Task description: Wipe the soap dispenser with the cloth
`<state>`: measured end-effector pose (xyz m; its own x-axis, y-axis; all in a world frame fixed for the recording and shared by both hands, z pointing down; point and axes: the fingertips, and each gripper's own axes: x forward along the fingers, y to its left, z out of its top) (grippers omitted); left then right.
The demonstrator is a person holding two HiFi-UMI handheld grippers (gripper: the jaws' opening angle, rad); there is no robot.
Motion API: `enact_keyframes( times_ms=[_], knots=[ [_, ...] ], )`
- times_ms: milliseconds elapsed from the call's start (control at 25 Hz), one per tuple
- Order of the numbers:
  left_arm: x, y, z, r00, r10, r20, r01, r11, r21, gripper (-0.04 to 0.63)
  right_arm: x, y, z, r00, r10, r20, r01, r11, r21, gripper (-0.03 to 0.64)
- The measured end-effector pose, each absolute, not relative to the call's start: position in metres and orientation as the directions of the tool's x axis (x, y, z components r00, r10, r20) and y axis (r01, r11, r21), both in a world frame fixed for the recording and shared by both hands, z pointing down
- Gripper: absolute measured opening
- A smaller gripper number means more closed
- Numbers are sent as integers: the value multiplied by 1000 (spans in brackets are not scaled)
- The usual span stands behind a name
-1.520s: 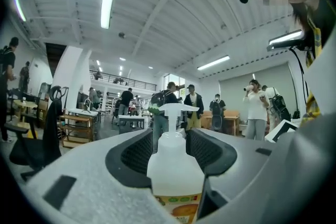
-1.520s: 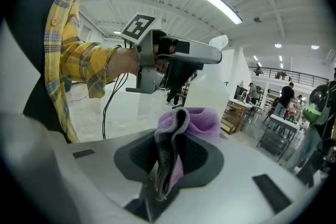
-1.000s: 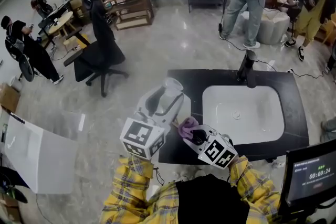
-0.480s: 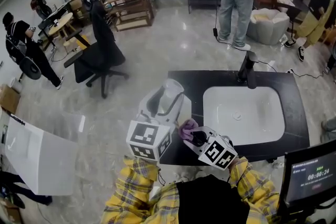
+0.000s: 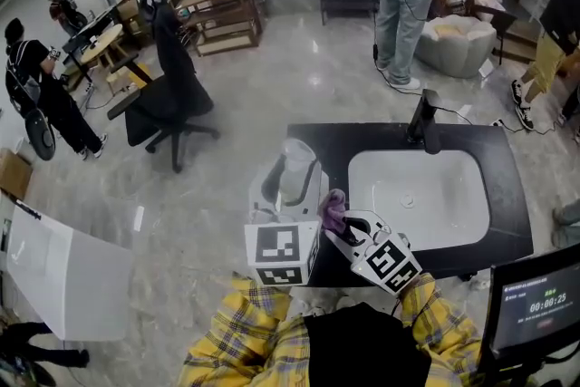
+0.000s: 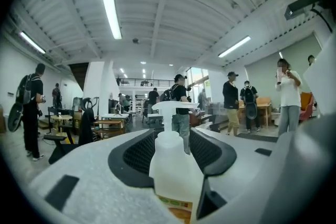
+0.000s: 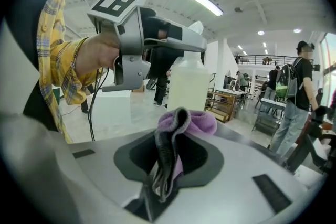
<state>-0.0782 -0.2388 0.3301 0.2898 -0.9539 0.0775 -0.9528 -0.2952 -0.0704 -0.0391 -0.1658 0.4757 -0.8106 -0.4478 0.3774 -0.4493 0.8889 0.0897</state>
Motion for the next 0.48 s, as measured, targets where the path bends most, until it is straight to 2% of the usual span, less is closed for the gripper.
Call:
enact_keyframes(
  times_ms=[120, 480],
  knots=[
    [-82, -242, 329, 262, -963, 65, -961, -267, -73, 153, -33, -172, 467, -806, -473, 356, -476, 875, 85, 81],
    [-79, -242, 330, 373, -927, 51, -926, -375, -49, 150, -24, -179, 458, -800, -505, 325, -504, 858, 93, 81]
  ],
)
